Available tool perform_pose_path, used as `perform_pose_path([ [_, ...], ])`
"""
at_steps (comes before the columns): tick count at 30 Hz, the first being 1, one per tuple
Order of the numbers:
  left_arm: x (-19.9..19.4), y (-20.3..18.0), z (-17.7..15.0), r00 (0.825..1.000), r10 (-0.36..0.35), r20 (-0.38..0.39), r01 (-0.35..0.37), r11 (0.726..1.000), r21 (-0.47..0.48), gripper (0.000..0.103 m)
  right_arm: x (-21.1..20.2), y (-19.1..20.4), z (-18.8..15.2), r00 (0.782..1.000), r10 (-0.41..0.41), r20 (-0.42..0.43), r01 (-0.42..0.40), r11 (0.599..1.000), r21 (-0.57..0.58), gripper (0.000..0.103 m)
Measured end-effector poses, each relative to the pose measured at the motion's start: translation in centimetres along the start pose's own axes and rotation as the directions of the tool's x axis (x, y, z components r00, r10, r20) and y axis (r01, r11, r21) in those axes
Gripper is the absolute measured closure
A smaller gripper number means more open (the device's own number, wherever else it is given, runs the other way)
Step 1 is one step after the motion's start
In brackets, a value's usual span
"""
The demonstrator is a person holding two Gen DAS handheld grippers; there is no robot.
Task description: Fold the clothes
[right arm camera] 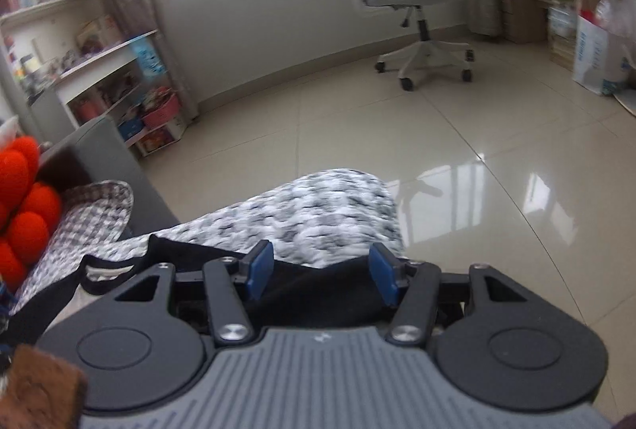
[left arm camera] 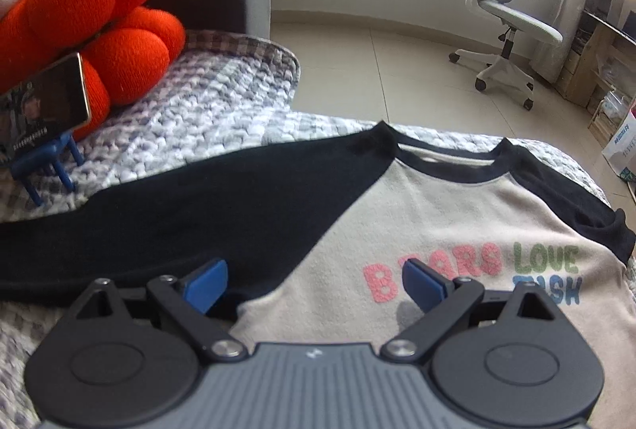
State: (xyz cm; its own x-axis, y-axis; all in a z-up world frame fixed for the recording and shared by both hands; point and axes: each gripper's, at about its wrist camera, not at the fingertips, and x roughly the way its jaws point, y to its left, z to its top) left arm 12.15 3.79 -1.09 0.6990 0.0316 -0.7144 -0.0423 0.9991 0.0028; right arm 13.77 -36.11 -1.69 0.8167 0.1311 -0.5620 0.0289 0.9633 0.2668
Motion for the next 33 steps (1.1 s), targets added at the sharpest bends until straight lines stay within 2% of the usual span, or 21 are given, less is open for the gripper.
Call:
perform_pose_path([
  [4, 0.7, 2.3, 1.7, 0.992, 0.084, 0.097, -0.09, 0.994, 0.058, 0.008, 2.9, 3.5, 1.0, 0.994, 0.1, -0.053, -0.109, 0.973, -0.203, 0.046],
  [7, 2.5, 4.5, 3.3, 0.996, 0.025, 0.088, -0.028, 0.999, 0.039, 0.008, 6.0, 4.0, 1.9, 0.98, 0.142, -0.137, -0.175, 0.947, -0.269, 0.046],
  [9, 3.9, 6.0, 4.4, 0.996, -0.058, 0.072, 0.058, 0.998, 0.009, 0.008, 7.6, 4.0, 2.2, 0.977, 0.136, -0.166, -0.181, 0.938, -0.296, 0.046],
  [12, 6.0, 6.6, 5.5, 0.993, -0.099, 0.064, 0.096, 0.994, 0.045, 0.008, 8.9, 4.0, 1.8, 0.969, 0.155, -0.195, -0.208, 0.934, -0.291, 0.046],
  [16, 9.0, 5.9, 5.6, 0.991, -0.133, 0.017, 0.13, 0.986, 0.106, 0.008, 9.6, 4.8, 0.0, 0.966, 0.169, -0.194, -0.231, 0.901, -0.367, 0.044],
  [18, 10.4, 5.7, 5.4, 0.993, -0.113, -0.021, 0.114, 0.988, 0.101, 0.008, 9.5, 5.2, 0.0, 0.965, 0.175, -0.195, -0.242, 0.883, -0.403, 0.053],
  [19, 10.5, 5.5, 5.3, 0.994, -0.112, -0.017, 0.113, 0.987, 0.115, 0.007, 9.4, 5.3, 0.3, 0.964, 0.181, -0.197, -0.248, 0.879, -0.408, 0.068],
  [20, 10.4, 5.2, 5.2, 0.993, -0.116, -0.004, 0.116, 0.984, 0.136, 0.009, 9.3, 5.6, 0.4, 0.967, 0.171, -0.19, -0.238, 0.873, -0.425, 0.088],
  [21, 10.3, 4.9, 5.1, 0.993, -0.121, 0.009, 0.118, 0.981, 0.157, 0.012, 9.3, 5.8, 0.4, 0.97, 0.159, -0.185, -0.227, 0.866, -0.446, 0.095],
  [22, 10.2, 4.6, 5.0, 0.992, -0.125, 0.022, 0.12, 0.977, 0.177, 0.023, 9.2, 6.1, 0.3, 0.972, 0.152, -0.178, -0.219, 0.857, -0.465, 0.096],
  [23, 10.1, 4.3, 4.9, 0.991, -0.131, 0.034, 0.121, 0.973, 0.198, 0.041, 9.3, 6.4, 0.0, 0.975, 0.145, -0.17, -0.211, 0.85, -0.483, 0.096],
  [24, 9.9, 4.0, 4.9, 0.991, -0.129, 0.039, 0.118, 0.968, 0.22, 0.047, 9.4, 6.7, -0.2, 0.978, 0.132, -0.16, -0.195, 0.843, -0.501, 0.097],
  [25, 9.8, 3.7, 5.0, 0.991, -0.125, 0.04, 0.112, 0.964, 0.242, 0.061, 9.3, 7.2, -0.3, 0.983, 0.114, -0.141, -0.172, 0.833, -0.525, 0.097],
  [26, 9.6, 3.4, 5.0, 0.992, -0.121, 0.042, 0.106, 0.959, 0.263, 0.083, 9.3, 7.6, -0.4, 0.988, 0.097, -0.122, -0.148, 0.823, -0.549, 0.098],
  [27, 9.4, 3.4, 5.2, 0.992, -0.12, 0.044, 0.104, 0.958, 0.266, 0.087, 9.3, 8.0, -0.5, 0.992, 0.079, -0.101, -0.123, 0.81, -0.573, 0.098],
  [28, 9.2, 3.4, 5.4, 0.992, -0.12, 0.047, 0.103, 0.96, 0.262, 0.097, 9.1, 8.6, -0.5, 0.996, 0.054, -0.065, -0.083, 0.794, -0.603, 0.099],
  [33, 8.5, 3.4, 5.6, 0.99, -0.114, 0.081, 0.09, 0.963, 0.254, 0.1, 8.6, 10.3, -0.1, 0.998, 0.011, 0.057, 0.029, 0.758, -0.652, 0.099],
])
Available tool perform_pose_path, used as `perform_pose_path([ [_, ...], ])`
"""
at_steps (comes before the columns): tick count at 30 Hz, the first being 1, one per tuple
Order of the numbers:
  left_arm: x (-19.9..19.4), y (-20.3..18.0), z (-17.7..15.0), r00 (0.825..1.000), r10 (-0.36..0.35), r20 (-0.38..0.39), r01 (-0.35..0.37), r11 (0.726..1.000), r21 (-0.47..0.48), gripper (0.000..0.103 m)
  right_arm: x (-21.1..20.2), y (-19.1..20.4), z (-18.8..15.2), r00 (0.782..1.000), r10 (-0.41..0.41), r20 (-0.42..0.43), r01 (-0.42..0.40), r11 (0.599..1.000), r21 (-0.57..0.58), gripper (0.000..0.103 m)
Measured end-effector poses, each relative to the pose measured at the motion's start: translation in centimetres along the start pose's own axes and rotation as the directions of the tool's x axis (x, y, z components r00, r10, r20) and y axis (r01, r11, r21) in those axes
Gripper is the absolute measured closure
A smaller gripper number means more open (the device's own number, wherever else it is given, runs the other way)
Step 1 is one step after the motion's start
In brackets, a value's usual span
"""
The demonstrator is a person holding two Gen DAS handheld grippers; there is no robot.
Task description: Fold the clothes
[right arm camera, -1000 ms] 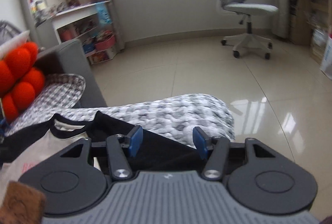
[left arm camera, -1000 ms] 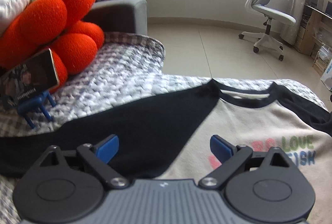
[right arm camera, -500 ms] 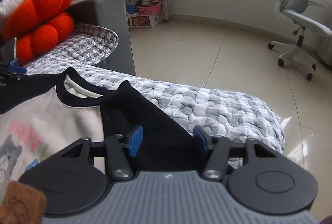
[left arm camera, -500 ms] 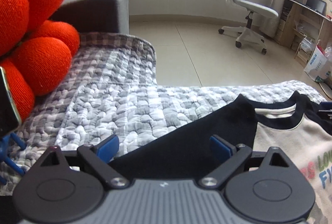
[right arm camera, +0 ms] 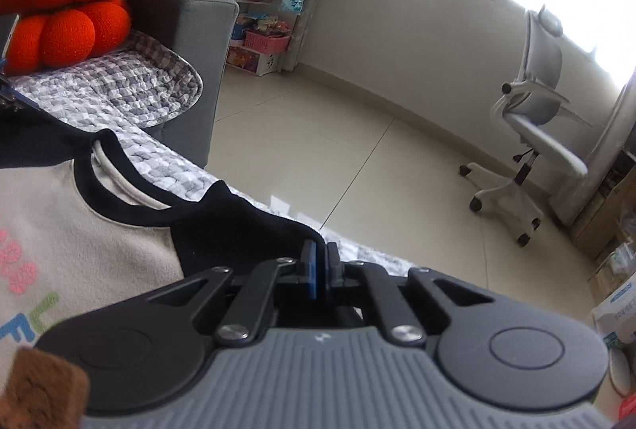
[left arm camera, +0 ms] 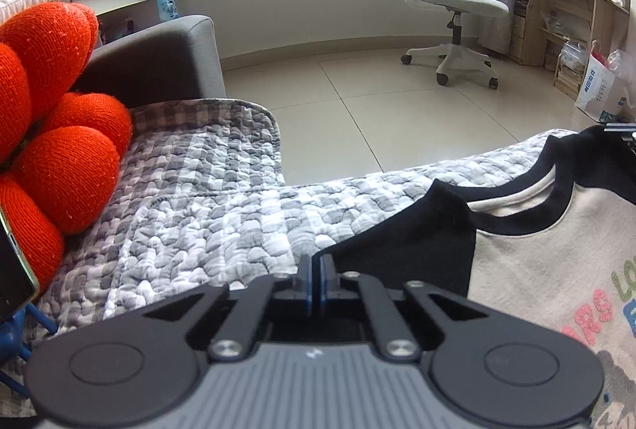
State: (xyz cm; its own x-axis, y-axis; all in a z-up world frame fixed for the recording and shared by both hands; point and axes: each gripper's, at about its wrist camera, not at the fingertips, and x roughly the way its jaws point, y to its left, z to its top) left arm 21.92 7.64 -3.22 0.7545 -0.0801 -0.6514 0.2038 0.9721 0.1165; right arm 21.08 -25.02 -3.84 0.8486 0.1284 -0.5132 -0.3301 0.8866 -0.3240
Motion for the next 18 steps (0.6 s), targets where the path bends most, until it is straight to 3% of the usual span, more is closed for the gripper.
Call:
perform_pose_path([
  [7, -2.0, 0.7, 1.4, 0.996, 0.052, 0.072, -0.049, 0.998, -0.045, 0.1, 0.1, 1.0, 0.9, 0.987, -0.128, 0.094, 0.133, 0.989, -0.056, 0.1],
  [10, -1.4, 0.7, 1.2, 0.995, 0.076, 0.065, -0.073, 0.996, -0.045, 0.1, 0.3, 1.0, 1.0, 0.98, -0.164, 0.114, 0.171, 0.984, -0.054, 0.1],
  [13, 0.6, -0.1, -0.3, 0.994, 0.106, 0.004, -0.106, 0.994, -0.009, 0.1, 2.2, 1.6, 0.1, 0.983, -0.172, 0.06, 0.177, 0.98, -0.086, 0.1],
  [18, 0.9, -0.2, -0.3, 0.991, 0.136, 0.005, -0.135, 0.989, -0.056, 0.098, 4.5, 3.5, -2.0, 0.98, -0.196, -0.022, 0.19, 0.966, -0.177, 0.1],
])
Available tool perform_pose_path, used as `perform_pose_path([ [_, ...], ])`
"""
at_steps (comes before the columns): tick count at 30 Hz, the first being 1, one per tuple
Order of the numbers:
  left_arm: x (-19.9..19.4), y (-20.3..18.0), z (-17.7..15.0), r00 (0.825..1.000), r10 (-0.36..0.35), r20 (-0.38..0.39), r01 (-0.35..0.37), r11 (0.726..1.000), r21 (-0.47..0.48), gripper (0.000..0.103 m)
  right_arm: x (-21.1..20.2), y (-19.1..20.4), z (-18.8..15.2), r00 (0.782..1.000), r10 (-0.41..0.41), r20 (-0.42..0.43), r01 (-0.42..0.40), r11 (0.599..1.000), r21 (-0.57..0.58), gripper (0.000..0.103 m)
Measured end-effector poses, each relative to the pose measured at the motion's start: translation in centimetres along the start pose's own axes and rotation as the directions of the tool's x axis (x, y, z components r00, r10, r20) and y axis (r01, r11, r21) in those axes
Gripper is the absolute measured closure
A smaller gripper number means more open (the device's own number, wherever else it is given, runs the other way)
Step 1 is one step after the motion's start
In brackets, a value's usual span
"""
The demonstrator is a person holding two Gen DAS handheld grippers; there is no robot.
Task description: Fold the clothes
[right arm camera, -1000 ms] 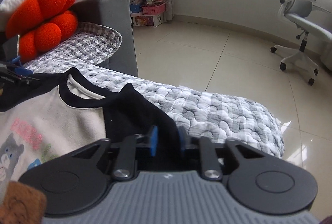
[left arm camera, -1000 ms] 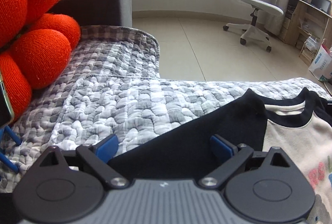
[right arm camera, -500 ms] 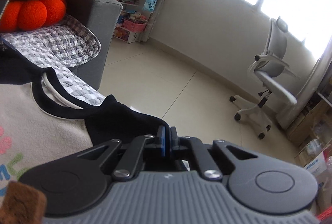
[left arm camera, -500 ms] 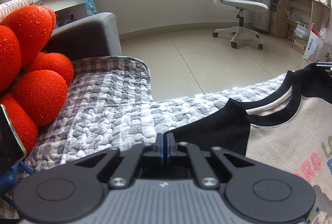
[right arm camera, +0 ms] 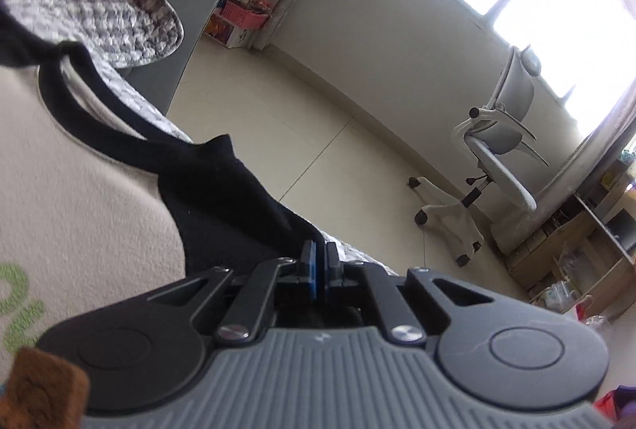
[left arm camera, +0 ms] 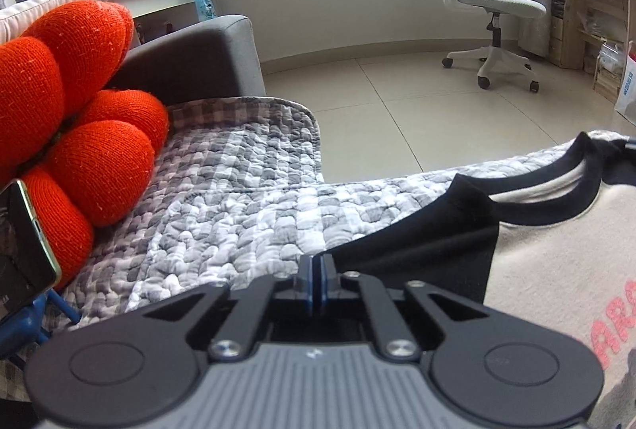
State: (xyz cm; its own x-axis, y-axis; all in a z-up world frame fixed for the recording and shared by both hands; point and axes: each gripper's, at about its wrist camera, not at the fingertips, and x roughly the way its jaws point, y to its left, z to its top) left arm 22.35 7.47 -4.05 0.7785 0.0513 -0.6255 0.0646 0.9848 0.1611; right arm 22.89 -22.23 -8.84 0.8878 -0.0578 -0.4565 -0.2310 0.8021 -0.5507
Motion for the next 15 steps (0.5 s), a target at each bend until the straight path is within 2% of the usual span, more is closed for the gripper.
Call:
perform_pose_path([
  [1, -0.3, 0.2, 0.1, 1.0, 0.007, 0.003, -0.007, 1.0, -0.014, 0.094, -0.1, 0.0, 0.1, 1.0, -0.004, 0.001, 0.004, 1.0, 0.001, 0.099],
  [3, -0.8, 0.8, 0.3, 1.0, 0.029, 0.009, -0.029, 0.999, -0.035, 0.093, -0.9, -1.0, 0.6, 1.0, 0.005, 0.013, -0.006, 0.998, 0.057, 0.098],
  [4, -1.1, 1.0, 0.4, 0.999, 0.04, 0.012, -0.039, 0.998, -0.046, 0.09, -1.4, -1.7, 0.8, 1.0, 0.006, 0.023, -0.008, 0.995, 0.095, 0.088],
  [6, -1.8, 1.7, 0.6, 0.998, 0.056, 0.016, -0.054, 0.996, -0.077, 0.082, -2.4, -3.6, 1.0, 1.0, 0.01, 0.029, -0.015, 0.981, 0.192, 0.079],
  [7, -2.5, 2.2, 0.6, 0.998, 0.066, 0.016, -0.064, 0.993, -0.094, 0.075, -3.0, -4.6, 1.0, 0.999, 0.016, 0.03, -0.023, 0.97, 0.24, 0.07],
  [8, -3.2, 2.6, 0.6, 0.997, 0.08, 0.017, -0.077, 0.991, -0.109, 0.067, -3.5, -5.8, 0.9, 0.999, 0.025, 0.024, -0.031, 0.957, 0.288, 0.068],
  [11, -5.9, 3.2, 0.4, 0.995, 0.102, 0.02, -0.099, 0.985, -0.138, 0.066, -5.5, -9.3, 0.0, 0.998, 0.061, -0.011, -0.049, 0.886, 0.461, 0.068],
  [15, -9.4, 2.7, -0.5, 0.998, 0.061, -0.004, -0.06, 0.978, -0.2, 0.059, -7.9, -13.0, -2.5, 0.987, 0.129, -0.096, -0.031, 0.736, 0.676, 0.063],
])
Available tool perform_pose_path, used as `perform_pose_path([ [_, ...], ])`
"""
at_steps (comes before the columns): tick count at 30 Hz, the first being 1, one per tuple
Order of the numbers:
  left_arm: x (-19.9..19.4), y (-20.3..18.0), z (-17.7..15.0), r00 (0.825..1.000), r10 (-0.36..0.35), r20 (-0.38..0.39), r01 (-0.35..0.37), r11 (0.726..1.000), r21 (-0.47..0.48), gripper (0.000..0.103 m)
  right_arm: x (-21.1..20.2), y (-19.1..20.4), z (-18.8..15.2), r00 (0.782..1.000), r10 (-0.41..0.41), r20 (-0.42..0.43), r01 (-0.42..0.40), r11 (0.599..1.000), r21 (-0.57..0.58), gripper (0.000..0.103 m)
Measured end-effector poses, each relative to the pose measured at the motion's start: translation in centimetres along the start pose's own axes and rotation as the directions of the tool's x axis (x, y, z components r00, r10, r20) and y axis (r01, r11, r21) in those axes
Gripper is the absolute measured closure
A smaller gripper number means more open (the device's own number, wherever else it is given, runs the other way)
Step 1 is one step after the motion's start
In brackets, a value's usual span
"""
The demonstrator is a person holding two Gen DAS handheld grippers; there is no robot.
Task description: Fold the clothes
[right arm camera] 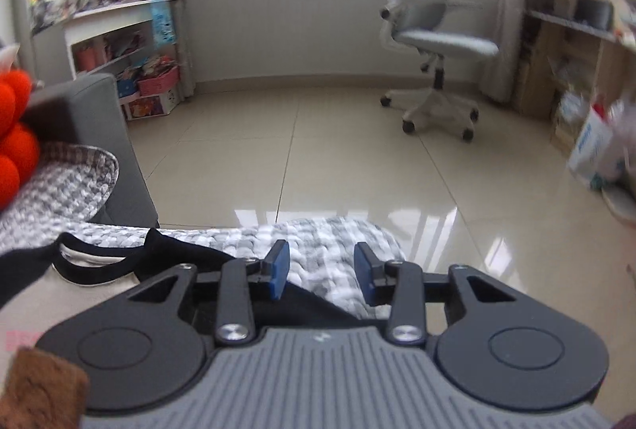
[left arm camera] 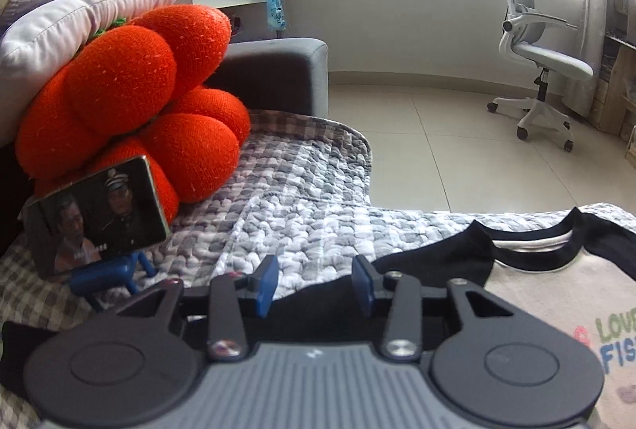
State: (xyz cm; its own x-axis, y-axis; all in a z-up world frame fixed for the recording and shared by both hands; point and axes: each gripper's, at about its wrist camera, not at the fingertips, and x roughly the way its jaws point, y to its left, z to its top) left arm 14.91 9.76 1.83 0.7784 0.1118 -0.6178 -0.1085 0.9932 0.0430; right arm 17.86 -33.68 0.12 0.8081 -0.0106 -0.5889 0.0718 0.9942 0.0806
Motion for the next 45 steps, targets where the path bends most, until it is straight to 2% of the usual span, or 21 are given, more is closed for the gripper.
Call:
perform_pose_path([
  [2, -1.7, -0.5, -1.0, 0.999, -0.036, -0.017, 0.035, 0.999, -0.014, 0.059, -0.9, -0.8, -1.0, 0.999, 0.0, -0.05, 0.002, 0.999, 0.045, 0.063],
  [5, -4.3, -0.9, -2.7, 0.998, -0.054, -0.035, 0.054, 0.998, -0.017, 0.057, -2.3, -1.2, -3.4, 0.992, 0.054, -0.112, -0.048, 0.997, 0.061, 0.063],
  [8, -6.4, -0.4, -4.9, 0.993, -0.089, -0.075, 0.084, 0.994, -0.071, 0.052, -2.7, -1.1, -5.7, 0.973, 0.129, -0.19, -0.111, 0.989, 0.099, 0.063],
  [9, -7.0, -0.2, -5.8, 0.99, -0.105, -0.094, 0.096, 0.991, -0.094, 0.052, -2.6, -1.2, -6.6, 0.961, 0.155, -0.231, -0.129, 0.984, 0.125, 0.063],
  [12, -8.4, 0.5, -8.3, 0.983, -0.117, -0.145, 0.098, 0.987, -0.129, 0.052, -3.3, -1.1, -8.4, 0.938, 0.189, -0.29, -0.149, 0.977, 0.155, 0.063],
  [16, -10.3, 1.1, -10.8, 0.98, -0.104, -0.168, 0.085, 0.989, -0.118, 0.053, -6.2, -1.2, -9.6, 0.929, 0.234, -0.286, -0.201, 0.97, 0.14, 0.063],
  [20, -11.8, 1.5, -13.0, 0.969, -0.152, -0.197, 0.128, 0.984, -0.126, 0.054, -8.1, -2.0, -11.1, 0.924, 0.239, -0.299, -0.204, 0.968, 0.144, 0.063],
  [27, -13.7, 0.7, -15.6, 0.947, -0.213, -0.241, 0.198, 0.976, -0.087, 0.056, -11.6, -1.3, -13.9, 0.893, 0.248, -0.376, -0.248, 0.968, 0.049, 0.063],
  [31, -13.8, 0.3, -17.0, 0.932, -0.225, -0.283, 0.212, 0.974, -0.074, 0.061, -13.5, -0.7, -15.5, 0.885, 0.229, -0.406, -0.263, 0.964, -0.029, 0.063],
  [33, -13.9, 0.1, -17.4, 0.931, -0.228, -0.286, 0.216, 0.974, -0.072, 0.063, -14.3, -0.5, -16.2, 0.883, 0.223, -0.414, -0.268, 0.962, -0.053, 0.063],
  [35, -14.2, 0.0, -17.8, 0.933, -0.22, -0.283, 0.211, 0.975, -0.063, 0.076, -15.0, -0.3, -16.8, 0.878, 0.229, -0.42, -0.282, 0.957, -0.067, 0.062],
  [37, -14.4, -0.1, -18.0, 0.935, -0.217, -0.28, 0.208, 0.976, -0.06, 0.078, -15.5, -0.2, -17.2, 0.884, 0.218, -0.413, -0.278, 0.957, -0.089, 0.066],
  [39, -14.3, 0.1, -18.0, 0.936, -0.218, -0.278, 0.205, 0.976, -0.073, 0.088, -15.8, 0.0, -17.4, 0.892, 0.2, -0.405, -0.262, 0.96, -0.102, 0.073],
  [41, -14.5, 0.2, -18.0, 0.938, -0.215, -0.272, 0.201, 0.976, -0.08, 0.097, -15.9, 0.0, -17.5, 0.896, 0.192, -0.4, -0.254, 0.961, -0.108, 0.094],
  [45, -15.5, 0.1, -17.9, 0.947, -0.205, -0.246, 0.195, 0.979, -0.067, 0.098, -16.6, 0.3, -17.3, 0.909, 0.182, -0.376, -0.248, 0.959, -0.135, 0.097],
])
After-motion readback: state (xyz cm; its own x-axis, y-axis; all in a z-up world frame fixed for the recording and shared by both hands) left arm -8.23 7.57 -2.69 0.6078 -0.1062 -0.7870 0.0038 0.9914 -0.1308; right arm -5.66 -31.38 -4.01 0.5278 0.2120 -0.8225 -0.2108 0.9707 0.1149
